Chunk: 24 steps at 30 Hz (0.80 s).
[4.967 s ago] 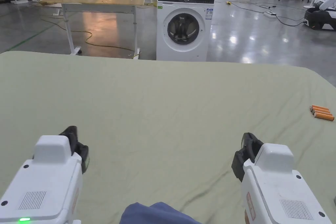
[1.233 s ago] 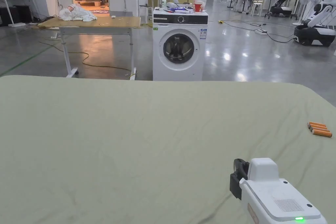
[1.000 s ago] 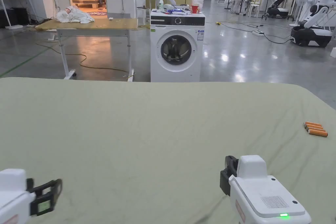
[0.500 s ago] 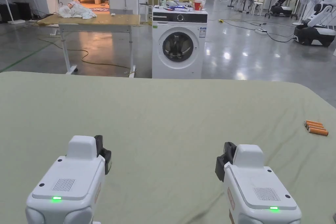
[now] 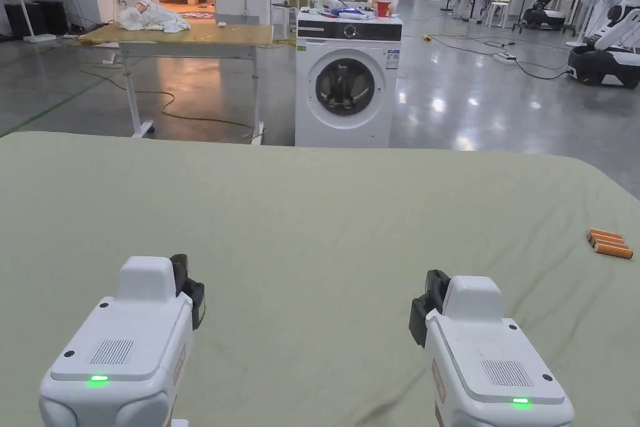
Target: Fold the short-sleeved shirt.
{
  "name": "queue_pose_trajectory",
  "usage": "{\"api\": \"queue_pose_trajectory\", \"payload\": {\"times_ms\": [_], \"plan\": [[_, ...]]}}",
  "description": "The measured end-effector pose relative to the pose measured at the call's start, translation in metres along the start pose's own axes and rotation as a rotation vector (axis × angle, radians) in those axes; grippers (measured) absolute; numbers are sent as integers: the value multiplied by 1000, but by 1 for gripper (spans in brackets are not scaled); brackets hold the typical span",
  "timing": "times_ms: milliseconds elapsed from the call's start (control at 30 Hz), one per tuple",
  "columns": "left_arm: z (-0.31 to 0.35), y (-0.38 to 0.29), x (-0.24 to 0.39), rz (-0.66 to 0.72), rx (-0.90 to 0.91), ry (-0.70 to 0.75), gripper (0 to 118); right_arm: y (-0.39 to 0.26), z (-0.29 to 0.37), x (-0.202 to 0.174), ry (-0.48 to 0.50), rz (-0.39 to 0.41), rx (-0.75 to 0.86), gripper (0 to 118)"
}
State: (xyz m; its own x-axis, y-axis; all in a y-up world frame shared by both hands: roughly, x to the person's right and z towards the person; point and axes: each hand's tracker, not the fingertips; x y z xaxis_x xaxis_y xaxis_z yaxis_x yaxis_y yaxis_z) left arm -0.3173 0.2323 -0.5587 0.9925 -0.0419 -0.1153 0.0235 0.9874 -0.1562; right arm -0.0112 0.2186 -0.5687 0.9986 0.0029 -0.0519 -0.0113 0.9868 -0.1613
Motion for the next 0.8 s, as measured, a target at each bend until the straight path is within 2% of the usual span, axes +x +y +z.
{"api": "queue_pose_trajectory", "payload": {"times_ms": [400, 467, 500, 633, 667, 733, 800], "plan": [[1, 2, 12, -51, 10, -16, 0, 0, 0, -1, 5, 11, -2, 1], [1, 2, 13, -53, 10, -13, 11, -1, -1, -1, -3, 16, -2, 3], [1, 3, 13, -51, 9, -13, 18, -1, 0, -1, -6, 18, -3, 8], [3, 3, 10, -32, 14, -9, 73, -2, -1, 0, -21, 25, 0, 66], [4, 3, 9, -30, 23, 4, 80, -2, -1, 1, -28, 25, 4, 75], [5, 2, 8, -32, 43, 23, 91, -2, -1, 1, -44, 30, 12, 84], [6, 3, 6, -32, 48, 31, 93, -2, -1, 2, -46, 29, 18, 89]]}}
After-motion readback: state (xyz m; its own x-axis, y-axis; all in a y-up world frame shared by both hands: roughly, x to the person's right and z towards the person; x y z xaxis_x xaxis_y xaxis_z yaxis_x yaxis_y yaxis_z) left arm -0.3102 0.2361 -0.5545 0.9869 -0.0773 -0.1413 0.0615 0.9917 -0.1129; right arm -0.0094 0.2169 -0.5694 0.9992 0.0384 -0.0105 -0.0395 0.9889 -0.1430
